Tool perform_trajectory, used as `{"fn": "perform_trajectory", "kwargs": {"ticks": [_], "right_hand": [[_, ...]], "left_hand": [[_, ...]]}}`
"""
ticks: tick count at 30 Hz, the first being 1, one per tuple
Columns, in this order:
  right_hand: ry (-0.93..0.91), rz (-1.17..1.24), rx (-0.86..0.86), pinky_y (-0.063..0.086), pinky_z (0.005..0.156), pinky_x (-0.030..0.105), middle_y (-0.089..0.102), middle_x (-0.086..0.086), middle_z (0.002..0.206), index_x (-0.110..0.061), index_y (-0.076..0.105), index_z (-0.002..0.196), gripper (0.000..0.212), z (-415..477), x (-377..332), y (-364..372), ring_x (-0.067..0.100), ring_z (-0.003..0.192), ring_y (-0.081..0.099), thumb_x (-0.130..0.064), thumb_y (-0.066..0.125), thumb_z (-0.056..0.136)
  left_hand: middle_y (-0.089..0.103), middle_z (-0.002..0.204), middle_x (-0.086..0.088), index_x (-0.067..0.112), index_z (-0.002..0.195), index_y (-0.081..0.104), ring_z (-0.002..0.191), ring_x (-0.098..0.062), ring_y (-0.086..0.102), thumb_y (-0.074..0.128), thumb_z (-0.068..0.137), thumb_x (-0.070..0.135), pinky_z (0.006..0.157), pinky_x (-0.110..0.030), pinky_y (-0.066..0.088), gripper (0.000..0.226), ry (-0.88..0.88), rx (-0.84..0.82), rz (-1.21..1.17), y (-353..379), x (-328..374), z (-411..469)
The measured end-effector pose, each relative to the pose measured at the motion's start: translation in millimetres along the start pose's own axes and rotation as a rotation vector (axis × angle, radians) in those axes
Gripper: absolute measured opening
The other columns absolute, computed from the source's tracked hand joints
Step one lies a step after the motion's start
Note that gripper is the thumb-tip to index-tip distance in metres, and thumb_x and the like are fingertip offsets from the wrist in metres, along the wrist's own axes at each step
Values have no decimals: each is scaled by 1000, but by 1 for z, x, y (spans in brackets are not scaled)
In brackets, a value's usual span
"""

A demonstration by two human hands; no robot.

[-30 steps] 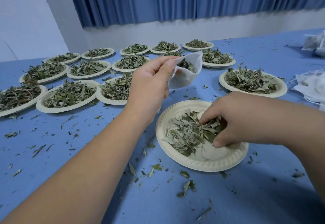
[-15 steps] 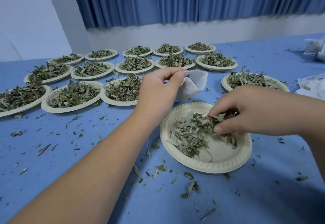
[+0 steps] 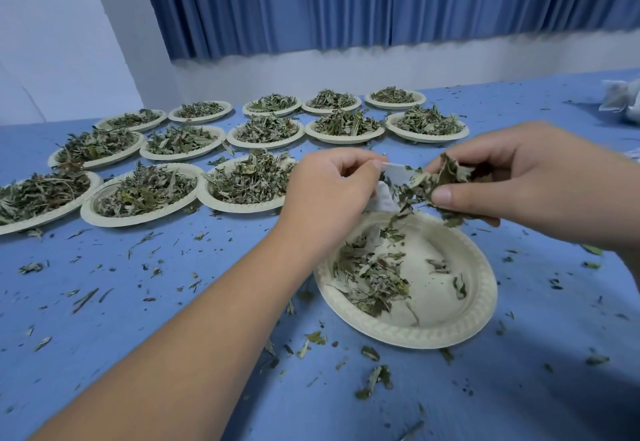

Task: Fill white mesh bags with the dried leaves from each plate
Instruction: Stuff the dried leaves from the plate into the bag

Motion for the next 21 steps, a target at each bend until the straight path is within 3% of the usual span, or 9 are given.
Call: {"fn": "perform_trajectory", "kwargs": {"ticks": [2,7,10,15,21], "right_hand": [[19,-58,13,40,46,18,65,-1,60,-30,70,85,36,0,-1,3,4,42,47,-57,64,62],[59,-217,107,50,64,34,67,0,67,-19,69,82,29,0,-2,3,13,56,55,-44,59,72],[73,-278,146,47,65,30,67,-1,66,-20,69,82,23,0,-2,4,12,62,56,-41,62,76],[51,-383,173,38,63,22,64,-1,69,-21,69,79,12,1,-5,10,9,67,53,-32,65,83],[46,-543,177,34,64,23,56,-2,75,-19,68,84,18,3,-8,18,11,73,51,-35,61,86]], "left_hand": [[60,51,19,32,80,73,45,2,46,63,92,20,45,-11,34,20,1,-5,1,1,2,-1],[60,50,14,35,76,71,47,-5,47,63,93,20,43,-13,35,24,-9,-12,-1,5,2,-3],[59,49,13,33,81,73,36,-1,39,62,93,21,41,-12,32,20,-23,-22,-33,6,0,-4],[59,49,13,27,89,76,38,-1,41,63,93,20,41,-13,32,15,-31,-40,-49,10,-2,-3],[59,47,15,22,93,77,36,3,42,60,94,17,40,-10,30,18,-4,-78,-24,14,-1,-4]]}}
Point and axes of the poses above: each hand's wrist, its own z-axis towards the middle knuckle, its own y-axis out of the palm, x = y × z, the point moved 7 cm from there along z, towards the middle knuckle
